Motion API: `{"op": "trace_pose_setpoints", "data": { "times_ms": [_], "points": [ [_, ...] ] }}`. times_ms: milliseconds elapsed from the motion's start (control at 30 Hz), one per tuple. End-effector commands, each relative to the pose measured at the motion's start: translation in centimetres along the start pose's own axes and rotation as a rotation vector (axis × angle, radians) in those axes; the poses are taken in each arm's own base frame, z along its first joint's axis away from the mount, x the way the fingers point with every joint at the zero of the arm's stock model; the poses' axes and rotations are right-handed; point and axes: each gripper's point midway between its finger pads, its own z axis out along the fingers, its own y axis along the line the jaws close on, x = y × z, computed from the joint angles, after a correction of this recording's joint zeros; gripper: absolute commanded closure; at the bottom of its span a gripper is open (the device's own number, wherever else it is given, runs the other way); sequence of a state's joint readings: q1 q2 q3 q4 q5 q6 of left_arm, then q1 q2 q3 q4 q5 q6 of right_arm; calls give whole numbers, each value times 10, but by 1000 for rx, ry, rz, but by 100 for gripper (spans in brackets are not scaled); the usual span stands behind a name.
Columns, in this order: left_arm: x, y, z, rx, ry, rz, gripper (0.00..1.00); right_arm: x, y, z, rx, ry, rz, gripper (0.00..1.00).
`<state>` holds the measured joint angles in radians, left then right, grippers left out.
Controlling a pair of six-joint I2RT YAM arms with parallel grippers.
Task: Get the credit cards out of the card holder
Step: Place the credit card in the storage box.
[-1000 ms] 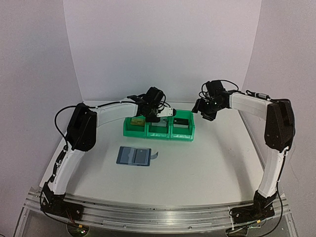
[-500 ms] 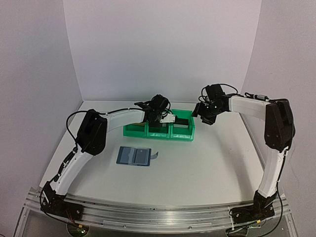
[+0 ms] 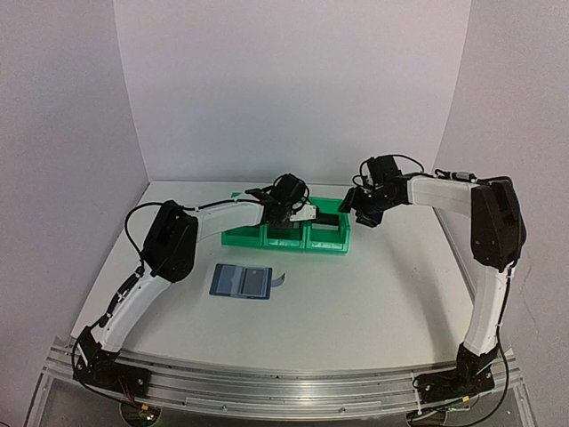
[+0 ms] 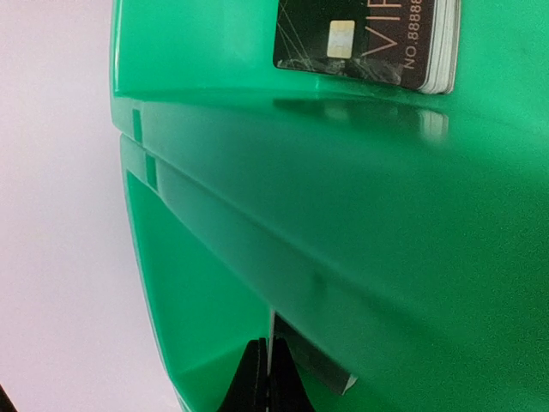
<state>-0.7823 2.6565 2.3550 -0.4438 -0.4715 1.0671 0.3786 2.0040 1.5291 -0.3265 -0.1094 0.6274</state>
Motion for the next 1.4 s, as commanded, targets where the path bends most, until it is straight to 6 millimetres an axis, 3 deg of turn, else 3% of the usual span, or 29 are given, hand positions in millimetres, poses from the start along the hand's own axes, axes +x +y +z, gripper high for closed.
{"op": "trace_pose_setpoints", "data": {
  "times_ms": [0, 133, 433, 633, 733, 967, 1200, 1367],
  "points": [
    [11, -6, 9, -7, 57, -18, 100, -8, 15, -3, -51, -28, -21, 35],
    [11, -11, 11, 15, 54, -16, 98, -7, 16, -5, -54, -28, -24, 35],
    [8, -37, 13, 119, 13, -9, 70, -7, 13, -10, -48, -40, -22, 35],
    [4, -35, 4, 160, -21, -24, 55, -7, 13, -14, -46, -47, -25, 35],
    [2, -29, -4, 165, -39, -39, 43, -6, 13, -15, -48, -46, -23, 35],
    [2, -11, -13, 146, -52, -70, 29, -8, 15, -19, -55, -54, -26, 35],
    [-3, 20, -23, 62, -71, -100, 27, -10, 19, -23, -63, -62, -32, 35],
    [1, 32, -10, 1, -65, -127, 27, -11, 20, -27, -65, -70, -39, 35]
  ]
}}
